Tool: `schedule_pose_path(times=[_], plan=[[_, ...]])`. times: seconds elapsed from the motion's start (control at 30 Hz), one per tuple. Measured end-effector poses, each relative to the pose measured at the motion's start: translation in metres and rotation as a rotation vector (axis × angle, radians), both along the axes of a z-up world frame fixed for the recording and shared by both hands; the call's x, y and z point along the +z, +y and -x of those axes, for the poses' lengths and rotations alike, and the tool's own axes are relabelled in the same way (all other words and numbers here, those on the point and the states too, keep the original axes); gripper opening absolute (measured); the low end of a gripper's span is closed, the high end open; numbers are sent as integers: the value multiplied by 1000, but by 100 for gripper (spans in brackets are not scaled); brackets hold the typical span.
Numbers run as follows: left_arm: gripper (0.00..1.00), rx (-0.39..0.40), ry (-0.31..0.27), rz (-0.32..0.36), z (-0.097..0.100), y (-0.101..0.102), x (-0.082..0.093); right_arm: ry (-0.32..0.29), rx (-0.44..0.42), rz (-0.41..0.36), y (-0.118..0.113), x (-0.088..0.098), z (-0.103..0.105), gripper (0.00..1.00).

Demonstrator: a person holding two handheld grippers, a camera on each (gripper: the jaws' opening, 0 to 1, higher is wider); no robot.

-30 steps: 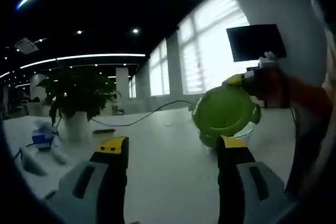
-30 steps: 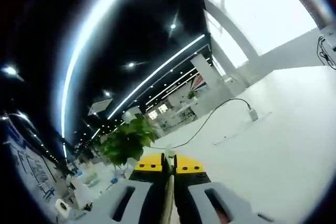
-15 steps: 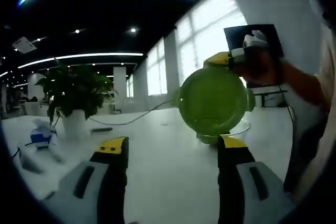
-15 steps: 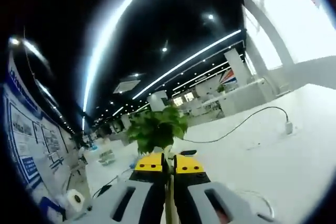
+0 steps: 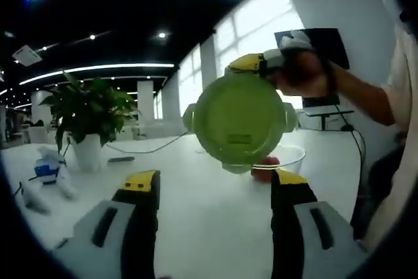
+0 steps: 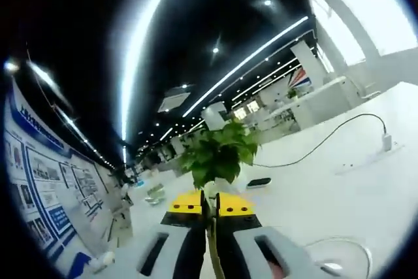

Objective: Open container latches remove lid place lid upside down on tabletop take tomato from container place on tabletop

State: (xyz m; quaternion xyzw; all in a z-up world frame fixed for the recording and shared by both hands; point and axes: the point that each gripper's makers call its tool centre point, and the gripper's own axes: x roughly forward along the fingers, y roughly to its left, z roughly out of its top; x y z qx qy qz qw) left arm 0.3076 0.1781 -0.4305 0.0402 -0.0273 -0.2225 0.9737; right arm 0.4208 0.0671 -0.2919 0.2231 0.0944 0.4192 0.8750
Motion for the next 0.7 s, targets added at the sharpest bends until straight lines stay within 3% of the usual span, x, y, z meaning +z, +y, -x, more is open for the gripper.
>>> schedule_pose_path(times=[0.3,0.47,0.7], plan=[[63,6,5,0,0,-2,-1,-45,-36,-39,-15,33,-23,0],[63,7,7,-2,0,-2,-1,-69,-107,-19,-43,40,-45,0],[63,-1,8,-9,-3,-6,1,-100,-271,36,-99,46,-90,0]])
